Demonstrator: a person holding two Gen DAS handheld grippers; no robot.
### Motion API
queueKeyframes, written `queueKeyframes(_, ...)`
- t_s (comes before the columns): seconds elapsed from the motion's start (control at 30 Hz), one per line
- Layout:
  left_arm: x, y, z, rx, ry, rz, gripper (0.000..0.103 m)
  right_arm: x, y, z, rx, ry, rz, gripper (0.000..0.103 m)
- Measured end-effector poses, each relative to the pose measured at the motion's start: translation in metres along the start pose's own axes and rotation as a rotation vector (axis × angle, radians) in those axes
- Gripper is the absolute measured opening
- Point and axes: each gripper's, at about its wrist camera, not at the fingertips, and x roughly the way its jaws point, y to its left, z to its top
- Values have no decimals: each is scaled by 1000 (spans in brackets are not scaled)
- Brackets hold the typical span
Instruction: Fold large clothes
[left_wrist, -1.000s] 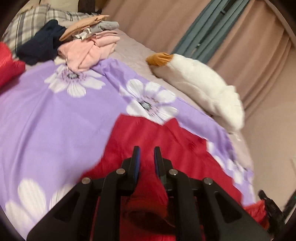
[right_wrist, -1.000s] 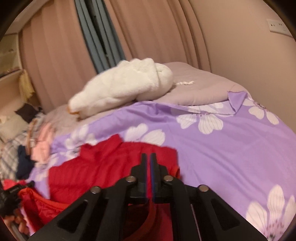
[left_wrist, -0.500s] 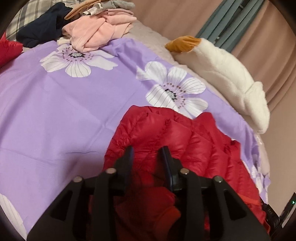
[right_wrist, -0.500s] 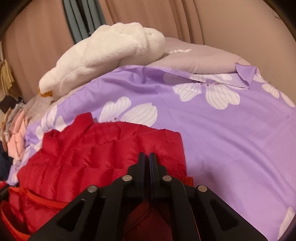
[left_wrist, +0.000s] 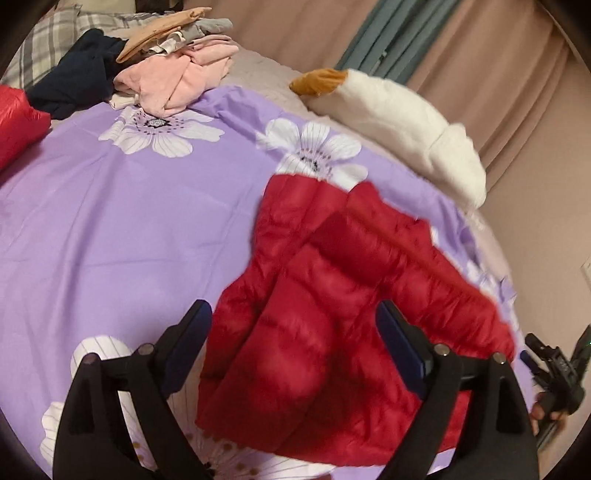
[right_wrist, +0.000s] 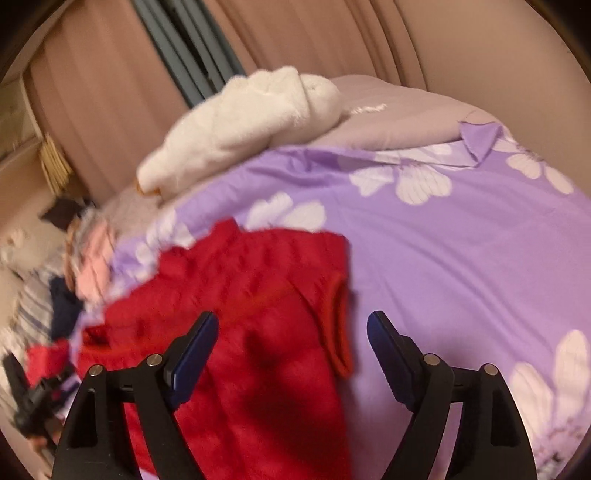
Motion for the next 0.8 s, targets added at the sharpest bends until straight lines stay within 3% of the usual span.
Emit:
queueKeyframes(0.2, 35, -1, -13, -1, 129, -47, 89, 19, -5, -19, -24, 79, -14, 82)
queueKeyframes(0.27, 48, -2, -14, 9, 160, -68, 86, 30, -7, -19, -18, 84, 21, 82)
queueKeyframes(0.33, 58, 2, -17, 1, 179, -77, 69, 41, -8, -22, 0, 95, 57, 75)
queueKeyframes(0.43, 57, 6, -22, -22, 146, -84, 45, 45, -4, -29, -28, 59, 57, 34)
queueKeyframes(0.5, 52, 1, -22, -5, 122, -47, 37, 41, -1, -28, -33, 28, 51, 25)
queueKeyframes(0.63, 40, -11, -17, 53, 59, -8, 20, 22, 7, -15, -42, -43, 64, 21)
queueKeyframes(0.8, 24, -11, 6, 30, -23, -28, 18, -6, 23, 10, -79, -147, 102, 18)
